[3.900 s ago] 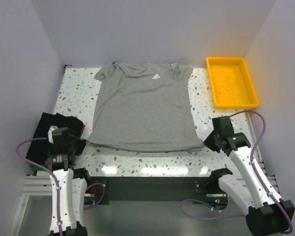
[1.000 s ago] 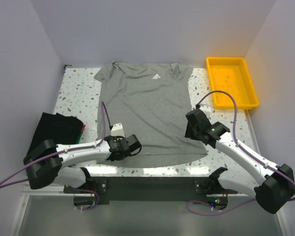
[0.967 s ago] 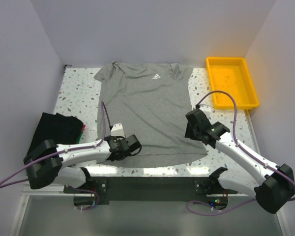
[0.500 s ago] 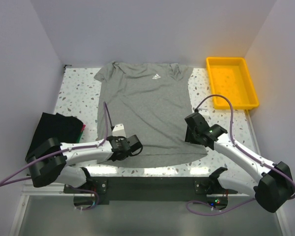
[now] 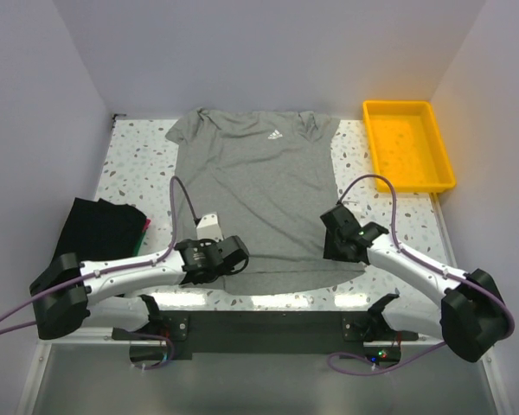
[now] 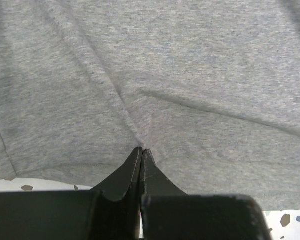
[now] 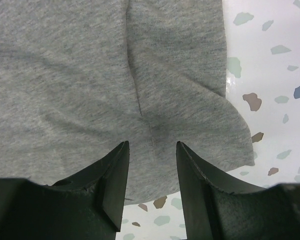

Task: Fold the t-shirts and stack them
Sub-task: Flatten the tshirt out

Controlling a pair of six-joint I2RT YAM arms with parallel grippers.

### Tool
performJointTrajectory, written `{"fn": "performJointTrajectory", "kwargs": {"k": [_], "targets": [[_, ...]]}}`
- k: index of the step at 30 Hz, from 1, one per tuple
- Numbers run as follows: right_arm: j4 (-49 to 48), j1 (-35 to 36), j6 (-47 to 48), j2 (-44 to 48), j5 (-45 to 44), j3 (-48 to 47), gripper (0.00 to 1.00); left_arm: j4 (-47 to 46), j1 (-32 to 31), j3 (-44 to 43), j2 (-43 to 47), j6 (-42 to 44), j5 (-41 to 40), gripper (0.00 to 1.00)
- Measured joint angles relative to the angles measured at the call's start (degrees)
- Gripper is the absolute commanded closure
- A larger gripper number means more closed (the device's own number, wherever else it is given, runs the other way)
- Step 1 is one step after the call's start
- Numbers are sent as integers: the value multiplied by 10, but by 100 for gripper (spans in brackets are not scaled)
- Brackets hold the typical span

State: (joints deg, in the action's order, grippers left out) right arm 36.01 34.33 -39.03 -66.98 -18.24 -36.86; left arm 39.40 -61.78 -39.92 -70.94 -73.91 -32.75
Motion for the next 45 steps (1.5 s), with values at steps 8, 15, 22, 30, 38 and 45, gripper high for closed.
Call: {"fn": "performJointTrajectory", "kwargs": {"k": [8,15,22,30,38,45], "targets": [[-17,0,-7,0,15,19,55,26,-1,0,50,0,0,100],[-25,0,-10,-2,29,30,55,27,-1,6,67,2,11,100],[-29,0,-12,-2,30,36,55,30,-1,9,121,15,20,100],[-29,0,-15,-2,40,36,59,45,-1,9,164,15,20,100],[-31,0,-15,-2,47,36,59,62,-1,8,203,15,18,100],[-32,0,-19,-1,59,40,59,71,-1,0,212,15,13,100]]}}
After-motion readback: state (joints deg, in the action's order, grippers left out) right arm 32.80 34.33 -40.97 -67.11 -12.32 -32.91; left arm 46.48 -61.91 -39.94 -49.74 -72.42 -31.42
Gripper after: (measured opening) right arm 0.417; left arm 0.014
